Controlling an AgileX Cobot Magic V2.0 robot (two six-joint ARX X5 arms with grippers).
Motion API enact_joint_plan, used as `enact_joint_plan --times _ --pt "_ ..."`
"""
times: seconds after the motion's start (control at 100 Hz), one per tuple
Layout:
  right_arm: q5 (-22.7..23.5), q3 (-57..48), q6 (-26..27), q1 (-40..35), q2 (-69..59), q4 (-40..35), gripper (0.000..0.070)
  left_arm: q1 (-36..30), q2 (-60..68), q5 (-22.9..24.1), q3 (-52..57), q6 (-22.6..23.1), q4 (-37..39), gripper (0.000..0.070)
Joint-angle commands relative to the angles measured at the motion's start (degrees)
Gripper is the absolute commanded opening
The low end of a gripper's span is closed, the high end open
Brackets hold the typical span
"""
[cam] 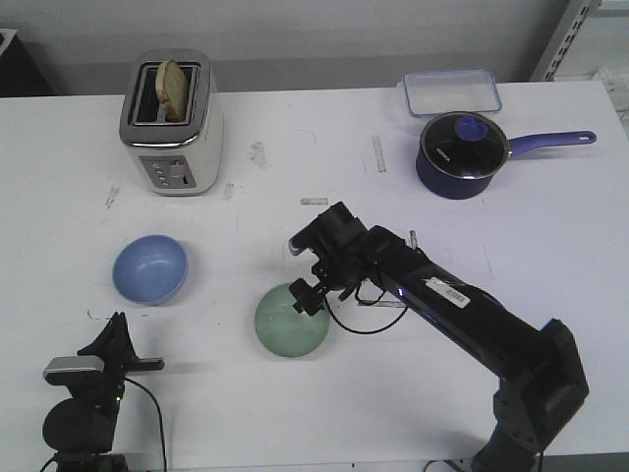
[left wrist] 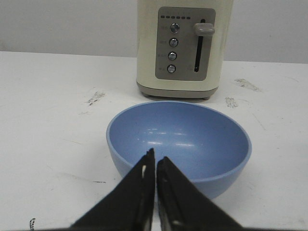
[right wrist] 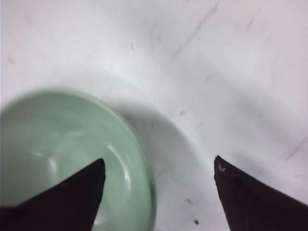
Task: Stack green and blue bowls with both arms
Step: 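Release the green bowl and retract the right gripper to rest, then reach the left gripper to the light blue bowl and grasp its rim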
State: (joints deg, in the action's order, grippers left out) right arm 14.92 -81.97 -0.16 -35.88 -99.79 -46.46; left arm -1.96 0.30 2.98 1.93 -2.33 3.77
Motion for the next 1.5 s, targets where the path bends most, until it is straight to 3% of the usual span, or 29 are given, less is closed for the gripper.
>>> enact_joint_plan --times 0.0,0.24,0.45,0.66,0.85,1.05,1.3,1.49 --pt "-0.26 -2.43 -1.20 0.31 2.49 0.48 0.0411 -0.04 -0.11 0.04 -1.22 -0.07 0.63 0.0001" --pt "-4.39 -2.97 -1.20 6.78 11.67 1.40 0.0000 -0.04 -0.11 0.04 -1.22 -0.07 0.66 0.0001" --pt "-10.99 1.60 -1.38 15.21 19.58 1.73 0.0000 -0.02 -0.11 0.04 -1.22 -0.09 0.63 0.0001" --pt "-16.35 18.27 -1.11 23.43 31.80 9.11 0.0000 -0.02 -0.11 0.04 -1.22 -0.09 0.61 0.0001" --pt "-16.41 34.86 -1.14 29.00 46.07 16.09 0.0000 -0.02 -0.11 0.04 -1.22 -0.09 0.59 0.0001" --pt "-16.37 46.25 -1.11 30.82 61.68 17.31 0.0000 -0.02 -0.11 0.04 -1.22 -0.17 0.61 0.0001" --pt "-16.44 51.23 -1.18 30.82 74.55 18.69 0.0000 -0.02 -0.09 0.04 2.51 -0.07 1.66 0.0001" --pt "-16.41 51.23 -1.16 30.82 75.41 19.69 0.0000 0.07 3.45 0.81 14.21 0.77 -1.38 0.0001"
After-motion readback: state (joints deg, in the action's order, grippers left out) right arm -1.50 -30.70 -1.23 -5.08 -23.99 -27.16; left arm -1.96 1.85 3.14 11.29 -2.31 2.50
